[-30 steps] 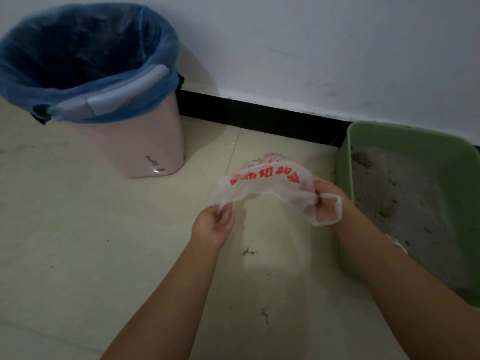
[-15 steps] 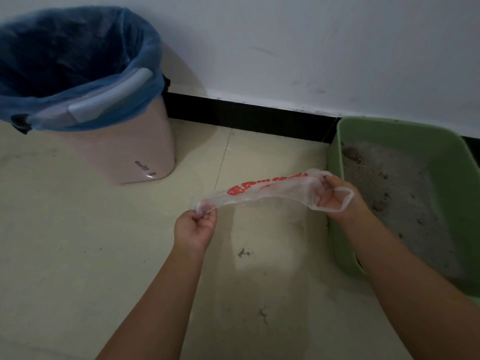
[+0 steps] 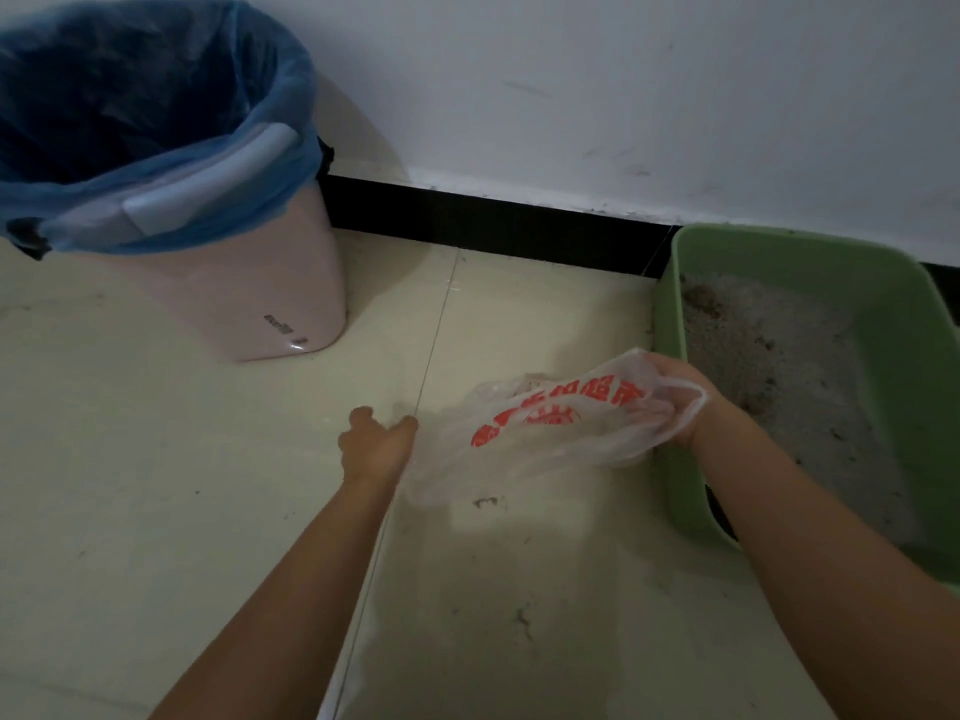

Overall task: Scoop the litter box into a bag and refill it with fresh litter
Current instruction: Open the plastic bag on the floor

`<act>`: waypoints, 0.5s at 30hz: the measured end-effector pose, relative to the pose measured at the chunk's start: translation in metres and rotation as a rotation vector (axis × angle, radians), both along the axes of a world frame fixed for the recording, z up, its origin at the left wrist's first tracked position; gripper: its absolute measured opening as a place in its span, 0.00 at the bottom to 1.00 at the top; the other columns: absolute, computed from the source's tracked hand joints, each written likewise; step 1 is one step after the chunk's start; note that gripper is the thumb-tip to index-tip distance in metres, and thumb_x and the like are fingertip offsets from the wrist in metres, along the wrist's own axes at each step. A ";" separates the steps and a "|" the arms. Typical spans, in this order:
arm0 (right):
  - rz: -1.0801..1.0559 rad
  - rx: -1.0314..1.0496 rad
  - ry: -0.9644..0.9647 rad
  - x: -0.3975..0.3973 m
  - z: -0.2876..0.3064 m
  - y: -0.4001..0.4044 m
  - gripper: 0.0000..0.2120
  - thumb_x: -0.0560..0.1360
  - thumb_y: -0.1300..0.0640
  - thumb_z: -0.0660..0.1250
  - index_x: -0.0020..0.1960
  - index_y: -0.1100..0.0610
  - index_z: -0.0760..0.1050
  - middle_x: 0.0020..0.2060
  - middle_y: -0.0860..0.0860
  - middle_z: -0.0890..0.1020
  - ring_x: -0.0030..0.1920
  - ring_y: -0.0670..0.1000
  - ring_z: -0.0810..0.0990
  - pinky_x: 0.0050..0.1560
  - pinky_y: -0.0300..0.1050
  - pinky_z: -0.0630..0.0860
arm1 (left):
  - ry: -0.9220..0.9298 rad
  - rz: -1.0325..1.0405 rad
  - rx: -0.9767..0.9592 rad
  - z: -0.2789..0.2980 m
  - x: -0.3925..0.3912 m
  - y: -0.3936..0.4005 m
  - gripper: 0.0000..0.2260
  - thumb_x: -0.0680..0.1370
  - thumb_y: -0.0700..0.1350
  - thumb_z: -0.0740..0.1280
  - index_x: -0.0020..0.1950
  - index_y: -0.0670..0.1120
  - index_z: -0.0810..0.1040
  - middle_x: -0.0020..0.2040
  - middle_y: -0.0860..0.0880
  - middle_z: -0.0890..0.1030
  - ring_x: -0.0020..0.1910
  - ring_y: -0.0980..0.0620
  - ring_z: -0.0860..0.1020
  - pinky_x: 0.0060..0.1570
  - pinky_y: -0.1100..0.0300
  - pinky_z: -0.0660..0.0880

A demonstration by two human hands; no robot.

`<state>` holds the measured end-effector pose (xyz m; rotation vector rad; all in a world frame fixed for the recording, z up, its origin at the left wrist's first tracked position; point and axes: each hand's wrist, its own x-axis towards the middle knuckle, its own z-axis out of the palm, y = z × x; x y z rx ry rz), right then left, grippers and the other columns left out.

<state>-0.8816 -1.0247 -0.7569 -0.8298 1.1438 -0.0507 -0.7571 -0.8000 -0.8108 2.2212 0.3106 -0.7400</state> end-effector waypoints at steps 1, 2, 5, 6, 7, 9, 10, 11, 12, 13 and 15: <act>0.029 -0.001 0.005 0.002 0.003 0.003 0.16 0.81 0.56 0.53 0.37 0.62 0.67 0.31 0.56 0.75 0.26 0.54 0.79 0.14 0.33 0.70 | -0.200 -0.084 0.035 0.003 -0.006 -0.001 0.27 0.76 0.49 0.63 0.72 0.39 0.62 0.70 0.38 0.65 0.67 0.40 0.67 0.66 0.52 0.64; 0.070 0.005 0.003 0.005 0.006 0.008 0.18 0.81 0.55 0.52 0.37 0.63 0.68 0.28 0.57 0.77 0.20 0.51 0.79 0.14 0.34 0.70 | -0.362 -0.223 -0.032 0.005 -0.012 -0.003 0.31 0.74 0.54 0.61 0.71 0.38 0.64 0.70 0.38 0.66 0.69 0.41 0.65 0.67 0.55 0.61; 0.077 0.033 -0.056 0.013 0.008 0.010 0.20 0.81 0.54 0.50 0.36 0.64 0.67 0.17 0.56 0.77 0.15 0.49 0.76 0.13 0.34 0.69 | -0.542 -0.816 -0.088 0.008 -0.031 -0.013 0.38 0.66 0.64 0.53 0.66 0.39 0.72 0.65 0.42 0.73 0.66 0.43 0.70 0.66 0.57 0.62; 0.090 0.027 -0.069 0.015 0.010 0.010 0.21 0.81 0.54 0.50 0.36 0.64 0.67 0.17 0.56 0.77 0.16 0.49 0.76 0.14 0.34 0.69 | -0.629 -0.915 -0.030 0.000 -0.034 -0.014 0.33 0.67 0.62 0.55 0.61 0.40 0.77 0.60 0.43 0.77 0.62 0.43 0.74 0.62 0.54 0.68; 0.116 0.037 -0.081 0.016 0.009 0.009 0.21 0.81 0.54 0.50 0.36 0.65 0.68 0.17 0.56 0.77 0.17 0.49 0.77 0.14 0.34 0.70 | -0.654 -0.922 0.006 -0.005 -0.036 -0.016 0.26 0.70 0.58 0.57 0.55 0.40 0.80 0.54 0.42 0.80 0.56 0.41 0.78 0.56 0.54 0.73; 0.140 0.065 -0.069 0.016 0.008 0.007 0.20 0.80 0.53 0.52 0.38 0.66 0.69 0.25 0.58 0.80 0.23 0.52 0.80 0.19 0.36 0.75 | -0.572 -0.711 -0.055 -0.002 -0.034 -0.021 0.16 0.77 0.46 0.58 0.48 0.36 0.81 0.46 0.40 0.81 0.49 0.42 0.77 0.48 0.59 0.69; 0.176 0.048 -0.047 0.015 0.008 0.006 0.19 0.80 0.53 0.54 0.39 0.65 0.71 0.30 0.58 0.80 0.26 0.52 0.81 0.24 0.37 0.78 | -0.518 -0.636 -0.135 0.001 -0.032 -0.023 0.14 0.80 0.42 0.57 0.45 0.36 0.79 0.42 0.42 0.79 0.45 0.46 0.75 0.45 0.61 0.65; 0.214 0.036 -0.036 0.014 0.006 0.003 0.17 0.79 0.53 0.55 0.40 0.64 0.72 0.32 0.58 0.80 0.27 0.52 0.81 0.28 0.39 0.79 | -0.400 -0.603 -0.220 0.004 -0.030 -0.024 0.12 0.80 0.40 0.58 0.42 0.39 0.77 0.38 0.46 0.76 0.40 0.50 0.72 0.42 0.62 0.63; 0.252 0.011 -0.013 0.012 0.004 0.001 0.16 0.79 0.54 0.56 0.39 0.63 0.73 0.31 0.57 0.80 0.26 0.51 0.81 0.32 0.41 0.79 | -0.316 -0.605 -0.253 0.009 -0.026 -0.025 0.12 0.80 0.39 0.58 0.37 0.43 0.73 0.35 0.50 0.72 0.37 0.53 0.69 0.39 0.62 0.62; 0.268 -0.004 -0.006 0.010 0.002 -0.002 0.16 0.79 0.54 0.56 0.38 0.62 0.73 0.28 0.56 0.81 0.25 0.50 0.81 0.33 0.42 0.79 | -0.261 -0.626 -0.275 0.013 -0.024 -0.026 0.14 0.80 0.39 0.59 0.35 0.46 0.69 0.33 0.52 0.69 0.34 0.55 0.67 0.36 0.62 0.62; 0.274 -0.009 -0.010 0.005 0.002 -0.005 0.17 0.79 0.55 0.56 0.37 0.62 0.73 0.24 0.54 0.81 0.24 0.50 0.81 0.32 0.41 0.79 | -0.172 -0.663 -0.325 0.019 -0.020 -0.027 0.15 0.80 0.41 0.59 0.33 0.48 0.65 0.32 0.52 0.66 0.32 0.57 0.64 0.33 0.65 0.61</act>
